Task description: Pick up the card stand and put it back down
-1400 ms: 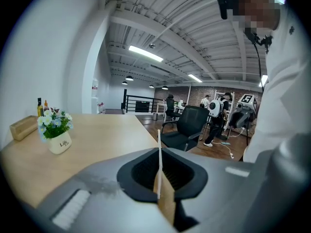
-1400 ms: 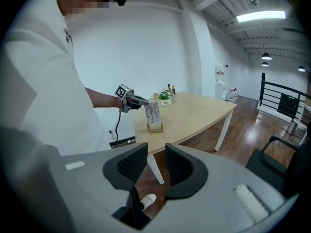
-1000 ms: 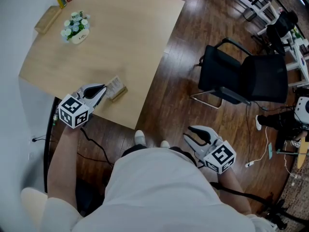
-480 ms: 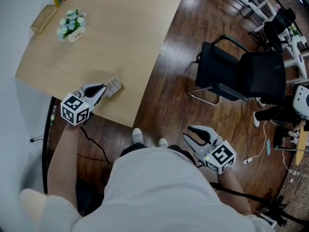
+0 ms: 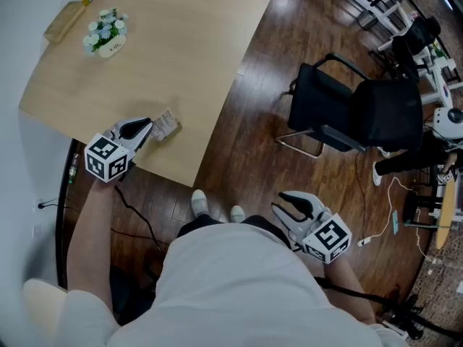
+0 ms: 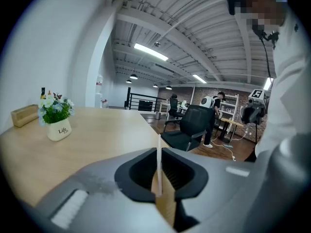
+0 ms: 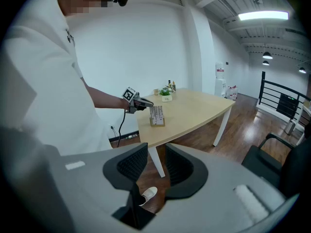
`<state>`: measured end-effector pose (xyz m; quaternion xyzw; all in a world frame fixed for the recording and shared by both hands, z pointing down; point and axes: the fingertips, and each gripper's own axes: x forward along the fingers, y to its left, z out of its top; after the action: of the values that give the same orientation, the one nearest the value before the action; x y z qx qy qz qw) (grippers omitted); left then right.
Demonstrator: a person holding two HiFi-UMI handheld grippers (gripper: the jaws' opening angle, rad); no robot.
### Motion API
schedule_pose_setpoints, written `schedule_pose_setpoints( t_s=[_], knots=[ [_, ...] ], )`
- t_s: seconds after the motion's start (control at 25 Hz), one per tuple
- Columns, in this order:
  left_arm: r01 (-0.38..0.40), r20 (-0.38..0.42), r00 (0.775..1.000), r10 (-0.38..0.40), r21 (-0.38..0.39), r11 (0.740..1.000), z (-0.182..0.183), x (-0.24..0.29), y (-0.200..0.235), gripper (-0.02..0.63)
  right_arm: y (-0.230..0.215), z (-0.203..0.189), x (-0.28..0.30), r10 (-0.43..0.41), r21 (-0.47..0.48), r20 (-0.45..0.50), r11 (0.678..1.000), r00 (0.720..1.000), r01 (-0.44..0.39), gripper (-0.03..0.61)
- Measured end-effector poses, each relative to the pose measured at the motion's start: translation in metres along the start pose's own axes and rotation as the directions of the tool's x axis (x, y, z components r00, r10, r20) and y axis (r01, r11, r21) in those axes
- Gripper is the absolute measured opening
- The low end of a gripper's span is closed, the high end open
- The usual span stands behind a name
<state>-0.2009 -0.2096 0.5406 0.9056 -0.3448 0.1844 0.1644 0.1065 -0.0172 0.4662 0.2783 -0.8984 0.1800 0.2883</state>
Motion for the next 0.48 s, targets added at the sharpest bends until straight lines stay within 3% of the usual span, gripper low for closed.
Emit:
schedule_pose_setpoints(
  t_s=[0.24, 0.48],
  knots=[
    [-0.134, 0.076, 0.988, 0.134, -0.004, 0.991, 0.018, -0.029, -0.001, 0.035, -0.005, -0.006, -0.014, 0.031, -0.059, 0.016, 0.998, 0.999, -0.03, 0.118],
    [-0.345, 0.155, 0.923, 0.352, -0.073, 0.936, 0.028, -0.09, -0.057, 0.029, -0.013, -0.014, -0.039, 0.113, -0.131, 0.054, 0.986, 0.992, -0.105, 0.118]
  ],
)
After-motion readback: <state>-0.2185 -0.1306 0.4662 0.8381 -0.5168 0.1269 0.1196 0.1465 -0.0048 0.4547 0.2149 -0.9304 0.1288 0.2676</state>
